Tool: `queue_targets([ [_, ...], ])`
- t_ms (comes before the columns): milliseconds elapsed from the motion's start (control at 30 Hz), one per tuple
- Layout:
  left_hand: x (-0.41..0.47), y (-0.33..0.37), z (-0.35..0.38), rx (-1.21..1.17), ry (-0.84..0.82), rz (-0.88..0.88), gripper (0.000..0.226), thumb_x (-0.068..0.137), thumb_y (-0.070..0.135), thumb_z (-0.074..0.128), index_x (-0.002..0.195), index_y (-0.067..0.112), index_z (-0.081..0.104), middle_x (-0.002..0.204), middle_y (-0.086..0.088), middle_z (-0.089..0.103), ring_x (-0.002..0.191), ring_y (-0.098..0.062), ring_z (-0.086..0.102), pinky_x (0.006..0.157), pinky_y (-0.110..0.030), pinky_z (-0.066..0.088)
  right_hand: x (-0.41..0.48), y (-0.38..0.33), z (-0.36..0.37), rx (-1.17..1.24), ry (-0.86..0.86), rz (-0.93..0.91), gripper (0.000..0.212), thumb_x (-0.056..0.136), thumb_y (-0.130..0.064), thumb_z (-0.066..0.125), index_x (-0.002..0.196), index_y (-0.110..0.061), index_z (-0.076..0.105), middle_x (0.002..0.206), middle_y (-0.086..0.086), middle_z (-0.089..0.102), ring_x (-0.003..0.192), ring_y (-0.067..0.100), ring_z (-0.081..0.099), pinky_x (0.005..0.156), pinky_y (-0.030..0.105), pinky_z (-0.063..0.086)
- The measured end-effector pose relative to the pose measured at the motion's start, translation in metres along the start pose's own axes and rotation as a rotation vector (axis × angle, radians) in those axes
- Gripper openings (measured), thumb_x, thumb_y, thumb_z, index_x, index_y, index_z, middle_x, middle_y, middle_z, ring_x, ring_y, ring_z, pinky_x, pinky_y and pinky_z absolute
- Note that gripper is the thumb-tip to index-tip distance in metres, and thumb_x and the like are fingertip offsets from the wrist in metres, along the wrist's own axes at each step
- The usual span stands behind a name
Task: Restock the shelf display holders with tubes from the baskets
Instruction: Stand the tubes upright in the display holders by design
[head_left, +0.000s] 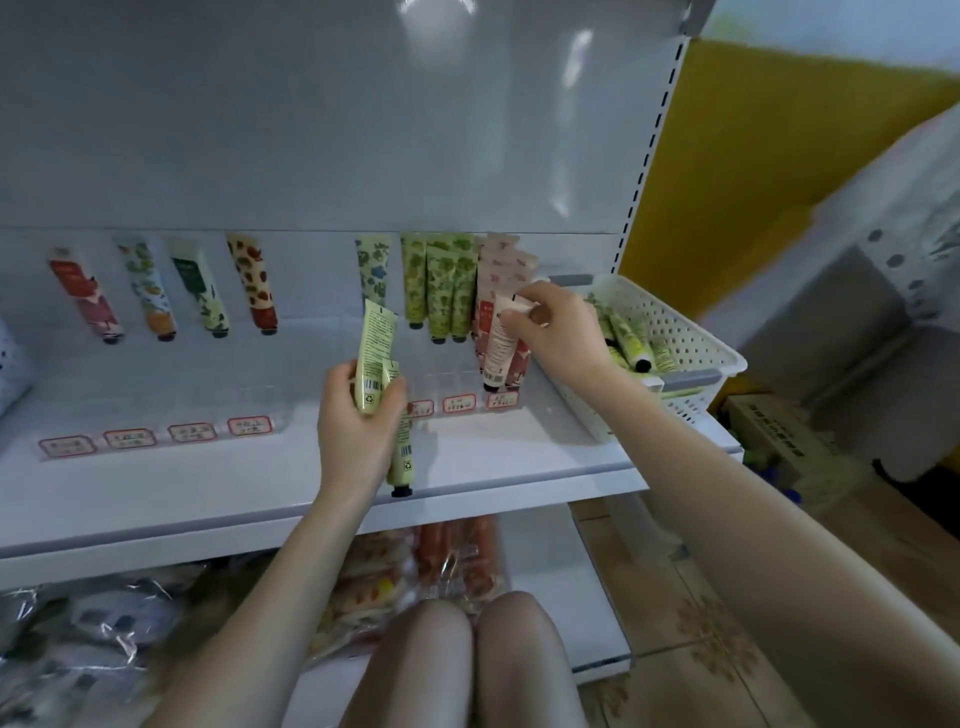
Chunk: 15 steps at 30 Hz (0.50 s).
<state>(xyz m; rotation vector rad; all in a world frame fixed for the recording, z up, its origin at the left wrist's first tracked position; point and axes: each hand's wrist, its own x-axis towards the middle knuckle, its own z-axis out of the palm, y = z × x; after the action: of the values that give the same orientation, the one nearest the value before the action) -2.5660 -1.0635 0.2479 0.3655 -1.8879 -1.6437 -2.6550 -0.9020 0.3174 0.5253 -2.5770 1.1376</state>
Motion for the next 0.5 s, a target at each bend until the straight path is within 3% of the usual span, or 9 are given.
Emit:
queue_targets([
  [133, 0.001, 0.003, -0.002, -0.074, -0.017, -0.076, 0.008, 0.087, 0.019, 0.062, 0.092, 0.021, 0.055, 0.082, 0.003, 0.057, 0.075, -0.015, 0.056, 0.068, -0.032, 0.049, 0.001, -0.008, -0.003, 0.294, -0.196, 0.051, 0.026, 0.094, -0.013, 0.053, 0.119, -0.007, 0.050, 0.072, 0.007, 0.063, 0.059, 0.021, 0.062, 0.058, 0.034, 0.051],
  [267, 0.003, 0.009, -0.011, -0.144, -0.011, -0.140, 0.007, 0.086, 0.014, 0.061, 0.088, 0.019, 0.056, 0.077, -0.003, 0.055, 0.069, -0.016, 0.054, 0.065, -0.033, 0.050, 0.002, -0.016, -0.008, 0.810, -0.366, 0.200, 0.012, 0.097, -0.003, 0.043, 0.108, -0.008, 0.045, 0.080, 0.016, 0.062, 0.058, 0.017, 0.064, 0.047, 0.020, 0.050],
  [333, 0.004, 0.011, -0.017, -0.176, 0.005, -0.162, 0.008, 0.087, 0.011, 0.059, 0.089, 0.017, 0.055, 0.076, -0.003, 0.055, 0.066, -0.014, 0.054, 0.062, -0.031, 0.051, 0.002, -0.020, -0.008, 0.938, -0.389, 0.255, 0.008, 0.098, -0.006, 0.041, 0.104, -0.008, 0.046, 0.084, 0.018, 0.060, 0.062, 0.021, 0.063, 0.047, 0.018, 0.049],
  [400, 0.003, 0.011, -0.022, -0.175, 0.018, -0.163, 0.009, 0.087, 0.011, 0.058, 0.092, 0.017, 0.055, 0.078, -0.003, 0.055, 0.067, -0.014, 0.054, 0.063, -0.032, 0.050, 0.002, -0.022, -0.004, 0.906, -0.380, 0.241, 0.007, 0.098, -0.012, 0.042, 0.102, -0.009, 0.047, 0.082, 0.016, 0.060, 0.060, 0.018, 0.063, 0.047, 0.018, 0.050],
  [500, 0.000, 0.011, -0.028, -0.164, 0.019, -0.144, 0.011, 0.087, 0.011, 0.058, 0.090, 0.021, 0.054, 0.079, -0.002, 0.055, 0.068, -0.014, 0.053, 0.063, -0.032, 0.049, 0.000, -0.022, 0.006, 0.587, -0.352, 0.122, 0.015, 0.098, -0.014, 0.045, 0.113, -0.012, 0.048, 0.079, 0.011, 0.063, 0.055, 0.012, 0.064, 0.046, 0.017, 0.048],
])
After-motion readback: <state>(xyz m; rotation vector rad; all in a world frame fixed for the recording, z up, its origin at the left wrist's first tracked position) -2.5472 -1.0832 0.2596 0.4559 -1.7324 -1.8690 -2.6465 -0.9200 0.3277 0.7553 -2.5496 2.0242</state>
